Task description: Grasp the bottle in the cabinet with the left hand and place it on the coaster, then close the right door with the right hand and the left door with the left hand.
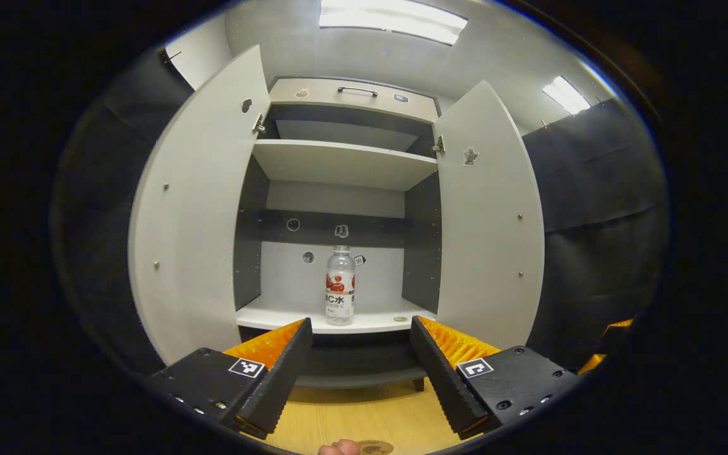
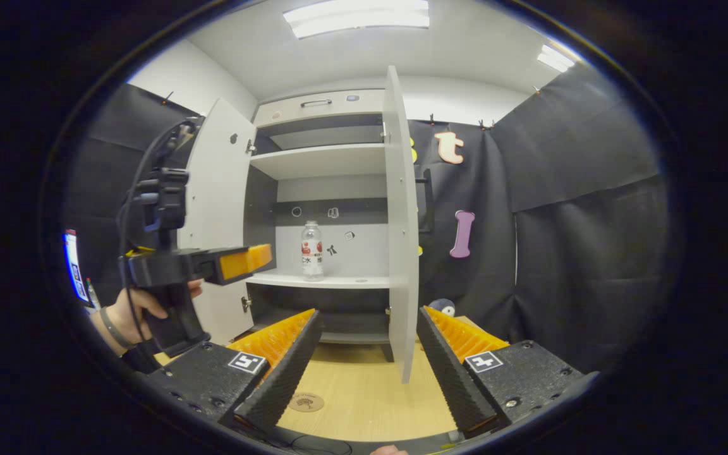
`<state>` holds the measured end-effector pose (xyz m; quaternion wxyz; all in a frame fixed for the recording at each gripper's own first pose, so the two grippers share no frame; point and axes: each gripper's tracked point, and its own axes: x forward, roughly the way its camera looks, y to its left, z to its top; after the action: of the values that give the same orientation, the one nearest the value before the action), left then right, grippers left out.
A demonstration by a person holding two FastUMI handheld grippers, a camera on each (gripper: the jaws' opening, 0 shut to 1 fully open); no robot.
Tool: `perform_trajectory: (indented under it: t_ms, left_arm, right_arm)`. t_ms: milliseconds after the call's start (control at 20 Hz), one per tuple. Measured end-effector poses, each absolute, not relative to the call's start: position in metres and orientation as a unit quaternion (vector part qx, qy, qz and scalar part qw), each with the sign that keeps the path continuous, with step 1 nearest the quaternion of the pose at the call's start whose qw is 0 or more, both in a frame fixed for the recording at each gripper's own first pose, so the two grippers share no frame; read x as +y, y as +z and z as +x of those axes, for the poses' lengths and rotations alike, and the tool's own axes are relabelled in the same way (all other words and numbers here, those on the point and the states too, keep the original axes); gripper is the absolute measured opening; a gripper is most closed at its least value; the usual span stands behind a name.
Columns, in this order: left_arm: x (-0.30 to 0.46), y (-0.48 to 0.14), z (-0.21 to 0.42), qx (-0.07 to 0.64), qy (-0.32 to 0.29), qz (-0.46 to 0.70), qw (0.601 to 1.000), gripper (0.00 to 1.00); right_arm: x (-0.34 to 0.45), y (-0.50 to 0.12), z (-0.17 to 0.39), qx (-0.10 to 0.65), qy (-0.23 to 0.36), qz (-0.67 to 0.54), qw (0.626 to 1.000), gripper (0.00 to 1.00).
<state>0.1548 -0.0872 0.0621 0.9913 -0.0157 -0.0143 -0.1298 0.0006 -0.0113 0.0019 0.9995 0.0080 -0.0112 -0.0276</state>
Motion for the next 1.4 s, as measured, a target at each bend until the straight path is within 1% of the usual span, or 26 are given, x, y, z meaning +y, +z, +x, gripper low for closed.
perform_trajectory:
  t_ms: [250, 350, 500, 650, 700, 750, 800, 850, 1050, 1300, 1350, 1400]
  left_arm:
    - [-0.097, 0.066, 0.247, -0.006, -0.108, -0.025, 0.994, 0.95]
    - [-0.095, 0.056, 0.280, 0.006, -0.097, -0.014, 0.995, 0.95]
    - [-0.092, 0.039, 0.323, 0.016, -0.085, -0.002, 0.996, 0.95]
    - [-0.088, 0.027, 0.359, 0.017, -0.078, 0.006, 0.997, 0.95]
    - [-0.088, 0.025, 0.367, 0.019, -0.079, 0.002, 0.997, 0.95]
    - [-0.088, 0.022, 0.375, 0.021, -0.081, -0.001, 0.996, 0.99]
    - [-0.090, 0.022, 0.382, 0.020, -0.084, 0.002, 0.996, 0.95]
    - [-0.089, 0.022, 0.389, 0.018, -0.083, 0.011, 0.996, 0.95]
    - [-0.090, 0.030, 0.412, 0.007, -0.081, 0.040, 0.996, 0.95]
    - [-0.085, 0.025, 0.429, 0.027, -0.076, 0.043, 0.996, 0.96]
    - [-0.083, 0.025, 0.431, 0.027, -0.076, 0.043, 0.996, 0.93]
    - [-0.082, 0.027, 0.431, 0.029, -0.076, 0.044, 0.996, 0.87]
  right_arm:
    - [-0.030, 0.002, 0.000, -0.012, -0.063, 0.009, 0.998, 0.99]
    - [-0.035, -0.002, 0.002, -0.010, -0.072, 0.016, 0.997, 0.99]
    - [-0.046, -0.015, 0.003, 0.015, -0.091, 0.009, 0.996, 0.99]
    - [-0.053, -0.016, 0.006, 0.022, -0.108, 0.005, 0.994, 0.99]
    - [-0.056, -0.018, 0.007, 0.026, -0.113, 0.006, 0.993, 0.99]
    - [-0.059, -0.021, 0.008, 0.031, -0.118, 0.006, 0.992, 1.00]
    - [-0.062, -0.024, 0.009, 0.035, -0.125, 0.005, 0.992, 0.99]
    - [-0.066, -0.027, 0.009, 0.040, -0.131, 0.005, 0.991, 0.99]
    - [-0.073, -0.034, 0.016, 0.054, -0.142, 0.012, 0.988, 1.00]
    - [-0.075, -0.026, 0.023, 0.053, -0.142, 0.019, 0.988, 0.99]
    - [-0.077, -0.023, 0.023, 0.052, -0.142, 0.019, 0.988, 0.99]
    - [-0.077, -0.021, 0.024, 0.049, -0.141, 0.020, 0.989, 0.99]
